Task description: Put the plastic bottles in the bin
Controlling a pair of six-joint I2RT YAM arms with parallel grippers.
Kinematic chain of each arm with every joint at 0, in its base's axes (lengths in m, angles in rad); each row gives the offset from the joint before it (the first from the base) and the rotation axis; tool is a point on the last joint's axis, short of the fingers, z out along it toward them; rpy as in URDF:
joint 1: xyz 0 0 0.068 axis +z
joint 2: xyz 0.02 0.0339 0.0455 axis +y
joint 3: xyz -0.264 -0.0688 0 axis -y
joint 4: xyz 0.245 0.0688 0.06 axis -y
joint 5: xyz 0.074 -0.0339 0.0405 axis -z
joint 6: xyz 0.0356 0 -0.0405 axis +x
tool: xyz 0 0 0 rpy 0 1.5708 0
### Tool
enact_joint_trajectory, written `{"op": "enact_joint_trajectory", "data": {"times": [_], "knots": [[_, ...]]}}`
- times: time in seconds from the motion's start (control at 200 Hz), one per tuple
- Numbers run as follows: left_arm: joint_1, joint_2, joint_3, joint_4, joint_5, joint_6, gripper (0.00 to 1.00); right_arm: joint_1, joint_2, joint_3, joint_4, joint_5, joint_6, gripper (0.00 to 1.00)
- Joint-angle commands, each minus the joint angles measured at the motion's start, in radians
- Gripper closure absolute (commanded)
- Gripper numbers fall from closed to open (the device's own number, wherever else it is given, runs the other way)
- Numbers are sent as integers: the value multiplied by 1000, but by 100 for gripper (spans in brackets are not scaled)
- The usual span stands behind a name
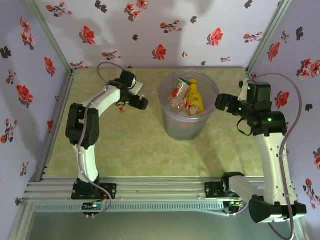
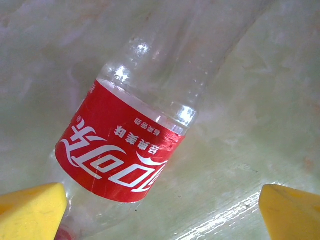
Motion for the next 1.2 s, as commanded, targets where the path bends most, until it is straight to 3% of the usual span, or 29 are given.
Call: {"op": "enact_joint_trajectory", "data": {"times": [0.0, 0.175, 0.43, 0.905, 0.975, 1.075, 1.195], "knots": [[-6, 25, -13, -21, -27, 20, 0, -7, -16, 28, 6, -11, 5, 10], [0, 50, 34, 20, -83, 47, 0, -7, -18, 23, 8, -14, 1, 10], [7, 154, 139, -38, -81, 40, 1, -7, -21, 22, 1, -1, -14, 10], [10, 180, 116, 11, -83, -31, 34, -7, -4, 32, 1, -21, -9, 10], [7, 193, 134, 1, -80, -38, 31, -8, -15, 34, -12, -12, -12, 10], [2, 221, 159, -11, -80, -34, 14, -8, -29, 35, -31, 0, -17, 10], [1, 250, 180, -24, -79, -49, 16, -8, -44, 33, -51, 20, -27, 10]]}}
